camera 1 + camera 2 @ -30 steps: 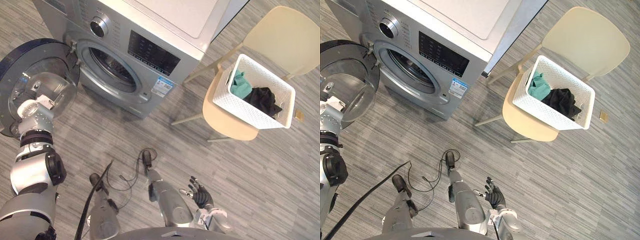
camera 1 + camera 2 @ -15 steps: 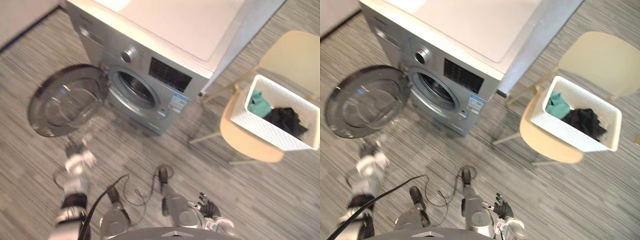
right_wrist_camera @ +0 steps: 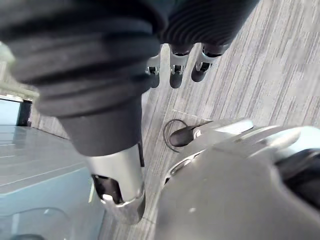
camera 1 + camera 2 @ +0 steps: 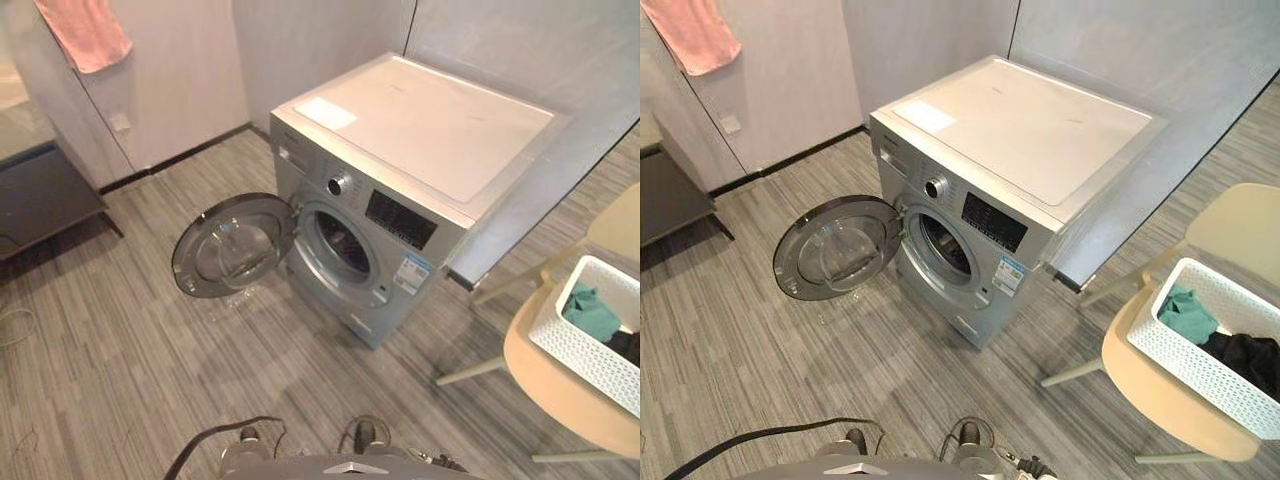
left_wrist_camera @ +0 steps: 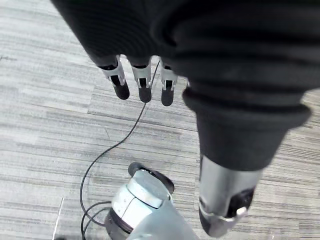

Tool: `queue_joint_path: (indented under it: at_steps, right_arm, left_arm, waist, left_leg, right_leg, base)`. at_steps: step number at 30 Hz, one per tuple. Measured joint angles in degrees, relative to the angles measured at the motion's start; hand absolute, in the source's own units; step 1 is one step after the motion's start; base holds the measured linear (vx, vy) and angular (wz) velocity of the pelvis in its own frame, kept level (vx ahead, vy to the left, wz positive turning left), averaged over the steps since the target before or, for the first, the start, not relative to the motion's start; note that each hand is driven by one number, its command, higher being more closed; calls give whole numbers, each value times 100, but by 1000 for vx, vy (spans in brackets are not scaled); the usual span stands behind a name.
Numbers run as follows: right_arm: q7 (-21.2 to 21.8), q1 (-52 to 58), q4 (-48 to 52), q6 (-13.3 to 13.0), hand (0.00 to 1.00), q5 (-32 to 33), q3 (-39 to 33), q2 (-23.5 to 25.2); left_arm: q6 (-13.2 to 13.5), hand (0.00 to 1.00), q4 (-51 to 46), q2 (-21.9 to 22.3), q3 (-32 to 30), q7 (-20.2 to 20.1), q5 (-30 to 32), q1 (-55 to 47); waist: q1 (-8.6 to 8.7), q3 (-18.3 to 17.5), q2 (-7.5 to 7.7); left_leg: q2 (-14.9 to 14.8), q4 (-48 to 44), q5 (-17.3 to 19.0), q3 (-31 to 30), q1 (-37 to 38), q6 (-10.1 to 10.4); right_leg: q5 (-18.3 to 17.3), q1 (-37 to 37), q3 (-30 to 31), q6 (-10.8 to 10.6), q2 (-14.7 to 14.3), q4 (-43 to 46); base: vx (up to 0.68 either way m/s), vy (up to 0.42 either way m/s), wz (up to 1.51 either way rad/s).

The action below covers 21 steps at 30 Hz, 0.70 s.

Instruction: Pick up the laundry basket with both hands and put the clothes into the washing machine.

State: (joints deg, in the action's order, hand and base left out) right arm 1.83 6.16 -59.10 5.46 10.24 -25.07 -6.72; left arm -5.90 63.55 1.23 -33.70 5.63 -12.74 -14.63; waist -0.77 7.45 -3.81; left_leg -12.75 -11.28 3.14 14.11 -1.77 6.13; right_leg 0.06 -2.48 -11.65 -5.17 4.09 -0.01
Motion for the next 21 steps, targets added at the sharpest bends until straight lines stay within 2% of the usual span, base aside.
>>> queue_joint_path:
  at_steps: [3, 6, 7, 9, 11, 13, 14, 15, 16, 17, 18, 19, 20, 21]
  right_arm:
    - [-124, -81, 206, -1, 0, 19, -88, 82]
    - [-134, -269, 392, -7, 0, 35, 118, 285]
    - [-125, -256, 547, -27, 0, 73, 281, 296]
    - [-131, -245, 645, -30, 0, 86, 424, 385]
    - [-135, -181, 642, -28, 0, 118, 469, 416]
    - [-135, -40, 639, -30, 0, 181, 464, 508]
    - [-134, -26, 639, -36, 0, 238, 438, 516]
    - [-132, -29, 638, -42, 0, 301, 408, 526]
    - [-130, -33, 637, -48, 0, 299, 396, 544]
    - [-129, -38, 638, -75, 0, 292, 335, 563]
    - [-134, -71, 612, -77, 0, 294, 159, 565]
    - [-169, -152, 546, -46, 0, 293, -118, 594]
    - [-189, -117, 455, -42, 0, 296, -250, 602]
    - [-198, -71, 412, -47, 0, 293, -344, 624]
  left_arm:
    - [-27, 0, -58, 218, -1, -37, -19, 290]
    - [-6, 0, -288, 276, 98, -89, -70, 441]
    - [48, 0, -425, 275, 197, -93, -70, 487]
    - [145, 0, -515, 265, 260, -97, -67, 602]
    - [216, 0, -570, 246, 266, -101, -30, 809]
    - [213, 0, -556, 207, 473, -117, 189, 1032]
    - [211, 0, -558, 205, 516, -126, 227, 1092]
    - [212, 0, -554, 147, 576, -159, 365, 1175]
    - [212, 0, -553, 143, 567, -164, 415, 1216]
    - [207, 0, -550, 162, 563, -169, 448, 1287]
    - [210, 0, -549, 163, 559, -179, 470, 1307]
    - [224, 0, -551, 172, 562, -207, 524, 1340]
    - [222, 0, -549, 174, 561, -216, 579, 1355]
    - [203, 0, -538, 183, 544, -222, 630, 1347]
  waist:
    - [-96, -16, -126]
    - [-162, -21, -74]
    - [-127, -34, -43]
    - [-83, -84, 20]
    - [-52, -151, 123]
    - [17, -237, 262]
    - [27, -242, 284]
    - [23, -228, 338]
    - [21, -222, 341]
    - [28, -213, 280]
    - [-11, -199, 260]
    - [-6, -127, 277]
    - [41, -86, 342]
    - [77, -69, 377]
  left_leg:
    - [72, -420, 259, -74, -23, -6]
    - [414, -715, 746, -575, -7, -80]
    - [475, -812, 875, -606, -1, -157]
    - [452, -836, 939, -377, 20, -208]
    - [437, -721, 956, 11, 116, -229]
    - [448, -511, 927, 403, 227, -180]
    - [446, -473, 928, 561, 255, -175]
    - [378, -395, 908, 854, 331, -192]
    - [324, -364, 892, 1046, 375, -186]
    - [159, -332, 826, 1496, 435, -228]
    - [16, -222, 774, 1750, 563, -253]
    - [12, -150, 756, 2081, 781, -219]
    - [13, -200, 757, 2210, 925, -219]
    - [19, -249, 767, 2240, 1085, -209]
  right_leg:
    - [-115, 32, 125, -89, 95, 224]
    - [-127, 223, 726, -109, 85, 374]
    - [-110, 304, 1014, -85, 47, 388]
    - [-65, 417, 1228, -22, 38, 383]
    - [86, 499, 1471, 129, 33, 272]
    - [283, 661, 1742, 136, 7, 126]
    - [373, 726, 1817, 107, -30, 135]
    - [601, 910, 1783, 115, -123, 165]
    - [863, 1025, 1614, 141, -179, 170]
    - [1486, 1235, 1339, 293, -371, 126]
    - [1341, 1382, 902, 452, -394, 367]
    - [596, 1570, -171, 656, -181, 1159]
    - [186, 1550, -757, 843, 76, 1660]
    - [96, 1484, -1050, 846, 227, 1935]
  base:
    - [-13, 86, -8]
    - [1, 164, -75]
    - [5, 199, -93]
    - [26, 113, -76]
    - [76, 81, -87]
    - [107, 49, -89]
    - [100, 28, -116]
    - [75, 15, -115]
    - [78, 29, -164]
    - [80, -1, -154]
    - [117, -24, -176]
    - [108, -59, -127]
    - [92, -77, -95]
    - [52, -103, -59]
